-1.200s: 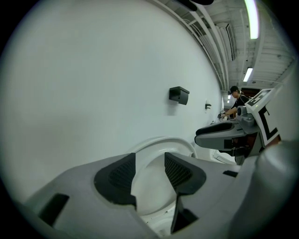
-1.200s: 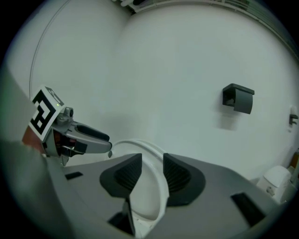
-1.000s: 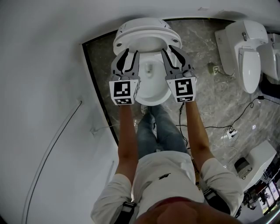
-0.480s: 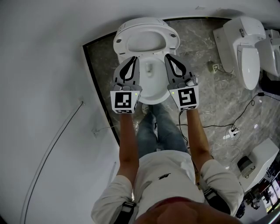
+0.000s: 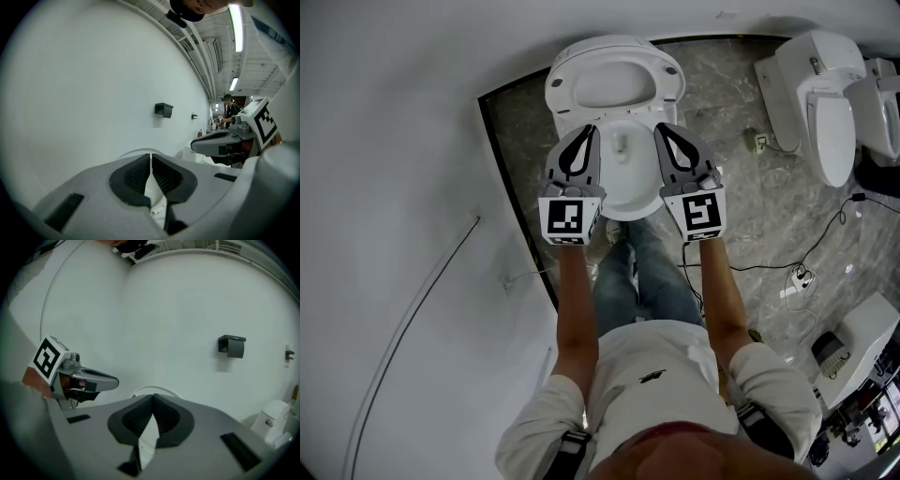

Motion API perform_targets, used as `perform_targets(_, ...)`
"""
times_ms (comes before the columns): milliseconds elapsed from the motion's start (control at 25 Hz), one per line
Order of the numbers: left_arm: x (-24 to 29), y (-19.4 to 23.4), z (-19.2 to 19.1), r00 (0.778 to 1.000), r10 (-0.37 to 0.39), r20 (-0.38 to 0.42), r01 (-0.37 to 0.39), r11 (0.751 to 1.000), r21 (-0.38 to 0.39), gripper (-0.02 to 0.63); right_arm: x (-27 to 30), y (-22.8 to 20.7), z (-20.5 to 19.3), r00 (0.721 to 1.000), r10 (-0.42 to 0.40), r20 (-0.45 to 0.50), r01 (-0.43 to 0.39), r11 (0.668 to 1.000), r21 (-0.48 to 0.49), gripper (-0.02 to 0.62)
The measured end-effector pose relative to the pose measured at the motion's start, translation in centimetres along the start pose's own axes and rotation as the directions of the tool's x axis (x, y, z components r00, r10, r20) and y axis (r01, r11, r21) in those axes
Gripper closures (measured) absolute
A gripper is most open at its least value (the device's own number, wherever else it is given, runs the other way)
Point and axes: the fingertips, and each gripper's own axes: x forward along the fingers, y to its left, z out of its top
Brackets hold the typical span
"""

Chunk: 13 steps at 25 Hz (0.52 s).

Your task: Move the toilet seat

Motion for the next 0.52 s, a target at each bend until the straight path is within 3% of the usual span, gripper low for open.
perform_targets(520,-0.32,0.33,-0.46,1.0,-0.007,-0.003,0.007,1.0,-0.015,0.569,0.2,0.58,0.35,1.0,-0.012,-0.006,0.012,1.0,-0.004,0.565)
